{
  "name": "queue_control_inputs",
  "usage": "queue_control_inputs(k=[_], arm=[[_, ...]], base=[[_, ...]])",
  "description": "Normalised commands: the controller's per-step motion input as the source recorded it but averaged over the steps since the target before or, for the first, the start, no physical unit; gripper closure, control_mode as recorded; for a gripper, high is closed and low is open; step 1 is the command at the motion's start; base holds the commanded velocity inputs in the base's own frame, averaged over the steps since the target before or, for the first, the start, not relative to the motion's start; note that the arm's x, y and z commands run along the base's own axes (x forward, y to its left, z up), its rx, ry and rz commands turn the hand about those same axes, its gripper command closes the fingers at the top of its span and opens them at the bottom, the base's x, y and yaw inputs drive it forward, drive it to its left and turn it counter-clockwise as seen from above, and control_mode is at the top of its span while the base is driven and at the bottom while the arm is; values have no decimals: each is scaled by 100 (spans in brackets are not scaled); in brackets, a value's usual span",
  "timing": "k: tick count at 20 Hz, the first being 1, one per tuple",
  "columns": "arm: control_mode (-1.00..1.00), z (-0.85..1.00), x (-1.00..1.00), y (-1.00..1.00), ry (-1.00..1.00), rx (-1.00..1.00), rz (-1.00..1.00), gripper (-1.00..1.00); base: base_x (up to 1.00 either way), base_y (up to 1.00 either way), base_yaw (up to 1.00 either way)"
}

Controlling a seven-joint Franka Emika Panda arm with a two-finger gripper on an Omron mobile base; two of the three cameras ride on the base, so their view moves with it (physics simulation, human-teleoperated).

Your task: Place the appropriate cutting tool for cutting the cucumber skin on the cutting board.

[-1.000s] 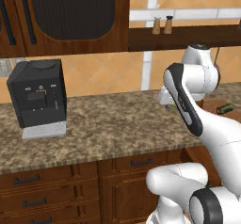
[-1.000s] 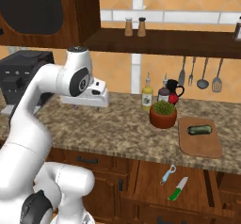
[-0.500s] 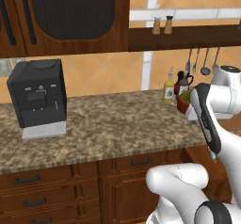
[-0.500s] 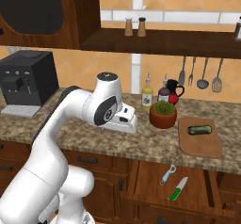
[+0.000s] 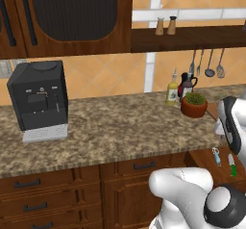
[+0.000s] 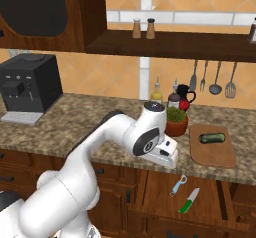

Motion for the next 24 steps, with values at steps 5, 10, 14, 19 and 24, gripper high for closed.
queue_control_inputs(k=[5, 10, 14, 19, 24], arm=[[-100, -74, -9, -68, 6, 2, -2, -100], [-100, -74, 16, -30, 1, -3, 4, -100], [-100, -65, 5, -12, 2, -3, 7, -100], [-100, -41, 2, -1, 0, 0, 4, -100], [-100, -22, -1, 0, 0, 0, 4, -100]], base=[[0, 0, 0], [0, 0, 0], [0, 0, 0], [0, 0, 0], [0, 0, 0]])
